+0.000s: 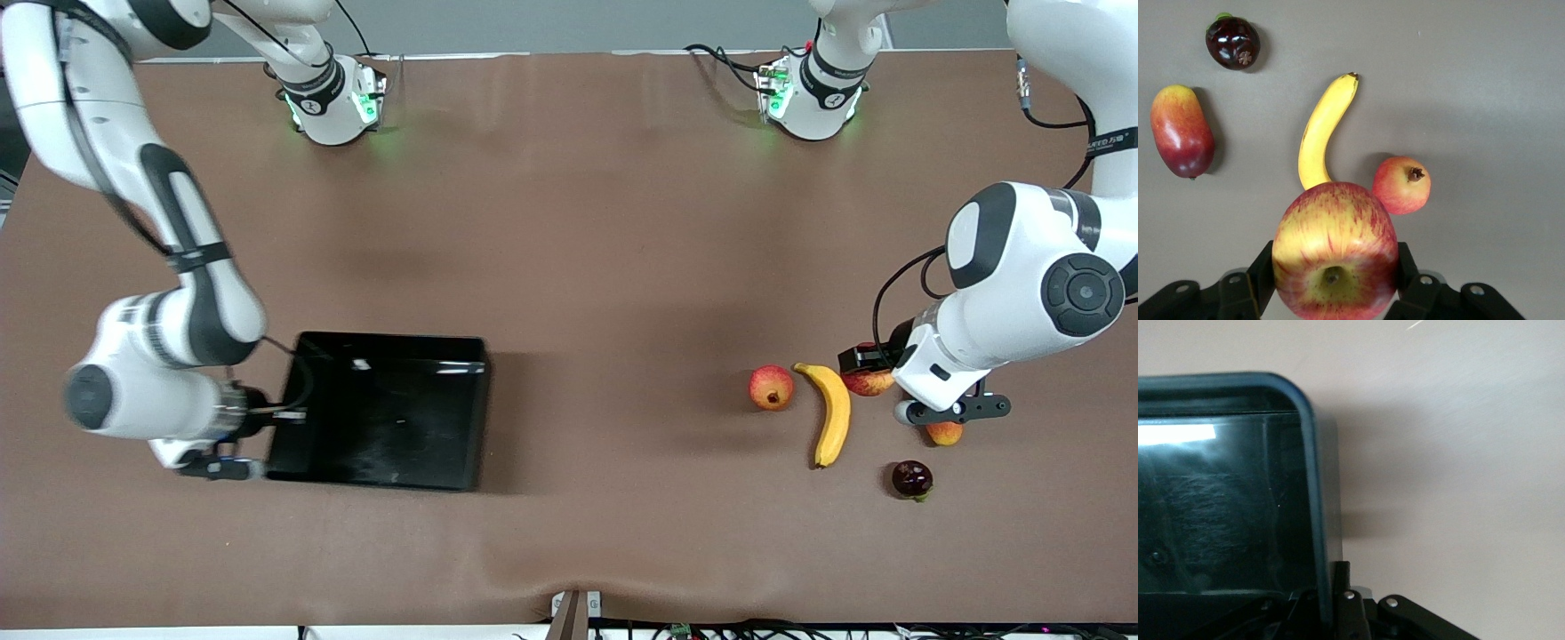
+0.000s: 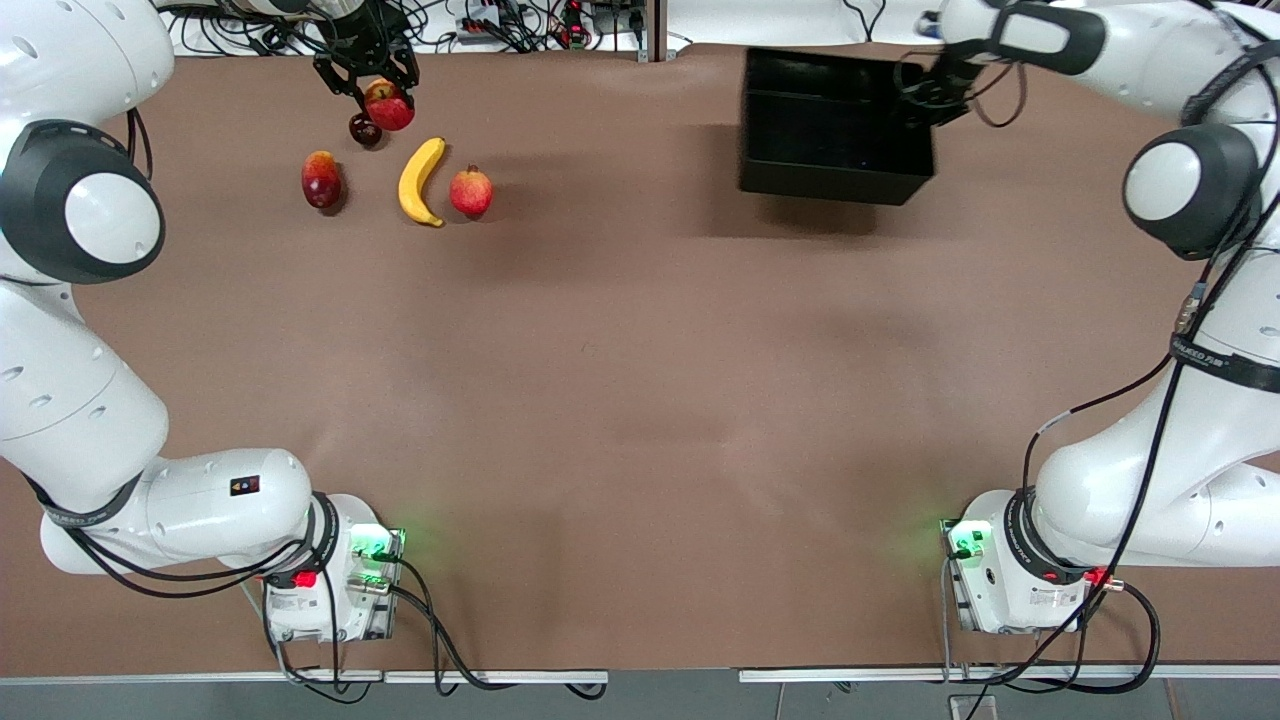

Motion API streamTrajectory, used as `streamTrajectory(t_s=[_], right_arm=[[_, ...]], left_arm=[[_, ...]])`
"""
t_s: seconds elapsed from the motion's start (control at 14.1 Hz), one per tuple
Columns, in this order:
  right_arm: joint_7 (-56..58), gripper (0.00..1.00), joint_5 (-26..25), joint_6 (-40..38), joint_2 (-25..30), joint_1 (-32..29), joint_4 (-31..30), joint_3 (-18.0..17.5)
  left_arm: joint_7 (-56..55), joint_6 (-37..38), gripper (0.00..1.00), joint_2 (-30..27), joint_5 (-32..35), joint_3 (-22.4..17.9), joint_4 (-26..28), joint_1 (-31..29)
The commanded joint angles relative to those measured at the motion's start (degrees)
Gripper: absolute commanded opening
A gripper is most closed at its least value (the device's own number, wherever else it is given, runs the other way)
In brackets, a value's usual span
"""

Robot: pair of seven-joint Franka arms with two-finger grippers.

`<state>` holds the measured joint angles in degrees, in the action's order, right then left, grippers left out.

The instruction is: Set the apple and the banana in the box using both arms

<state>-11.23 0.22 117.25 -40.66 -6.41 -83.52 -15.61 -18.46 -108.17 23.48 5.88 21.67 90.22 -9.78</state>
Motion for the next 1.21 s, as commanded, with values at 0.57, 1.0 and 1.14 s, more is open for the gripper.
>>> streamTrajectory(t_s=[0.57,1.0,1.14], right_arm=[[-12.23,0.00,1.01,-0.18,0.58,18.53,-2.70,-0.03],[-16.90,0.00,0.93,5.26,0.06,23.90,-4.45,0.06],[-16.90,0.00,1.01,8.34,-0.03,24.25,-6.39,0.06]], left_arm=[[-15.70,1.21,0.00,-0.46,-1.13,0.39,-1.36,8.63],[-26.87,-0.80,0.00,1.12,-1.13,0.30,-2.77,16.72],[-30.91,-3.18,0.00,2.35,-0.96,0.30,-2.68,19.18]])
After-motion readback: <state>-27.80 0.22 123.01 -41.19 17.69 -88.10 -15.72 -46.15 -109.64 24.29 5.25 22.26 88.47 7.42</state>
